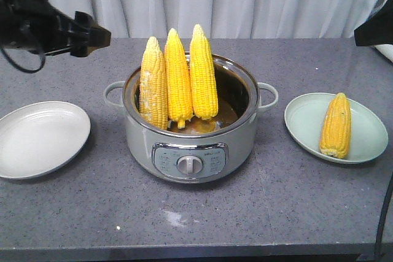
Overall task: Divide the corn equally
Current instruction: 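Reach the left gripper to the cob nearest the white plate, then grasp the cob with the left gripper and lift it out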
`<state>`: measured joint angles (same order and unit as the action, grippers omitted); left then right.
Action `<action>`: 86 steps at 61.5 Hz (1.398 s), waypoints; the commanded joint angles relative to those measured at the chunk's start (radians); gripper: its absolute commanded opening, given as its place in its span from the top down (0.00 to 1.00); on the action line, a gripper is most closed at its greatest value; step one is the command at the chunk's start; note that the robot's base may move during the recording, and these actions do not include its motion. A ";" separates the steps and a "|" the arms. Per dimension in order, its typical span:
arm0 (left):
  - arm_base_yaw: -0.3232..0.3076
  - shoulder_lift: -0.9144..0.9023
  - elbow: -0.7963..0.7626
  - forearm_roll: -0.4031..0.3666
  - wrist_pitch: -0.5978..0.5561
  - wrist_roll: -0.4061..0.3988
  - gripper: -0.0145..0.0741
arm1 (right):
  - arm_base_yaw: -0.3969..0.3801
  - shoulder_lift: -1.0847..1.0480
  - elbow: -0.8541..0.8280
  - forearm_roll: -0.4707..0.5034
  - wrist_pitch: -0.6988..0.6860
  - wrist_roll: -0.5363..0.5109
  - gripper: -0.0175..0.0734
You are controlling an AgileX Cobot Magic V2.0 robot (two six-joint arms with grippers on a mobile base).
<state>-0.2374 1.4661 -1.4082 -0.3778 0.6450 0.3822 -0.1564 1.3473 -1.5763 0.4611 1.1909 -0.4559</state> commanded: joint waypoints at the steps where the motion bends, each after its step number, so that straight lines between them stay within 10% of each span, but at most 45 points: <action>1: -0.030 0.054 -0.094 -0.046 -0.048 -0.002 0.22 | -0.002 -0.026 -0.025 0.031 -0.053 -0.007 0.15; 49: -0.092 0.333 -0.299 -0.089 -0.017 -0.002 0.25 | -0.002 -0.018 -0.025 0.034 -0.054 -0.008 0.15; 86: -0.092 0.325 -0.299 -0.085 -0.012 0.000 0.81 | -0.002 -0.018 -0.025 0.034 -0.054 -0.008 0.15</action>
<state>-0.3271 1.8498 -1.6729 -0.4399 0.6787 0.3830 -0.1564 1.3518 -1.5763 0.4675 1.1909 -0.4565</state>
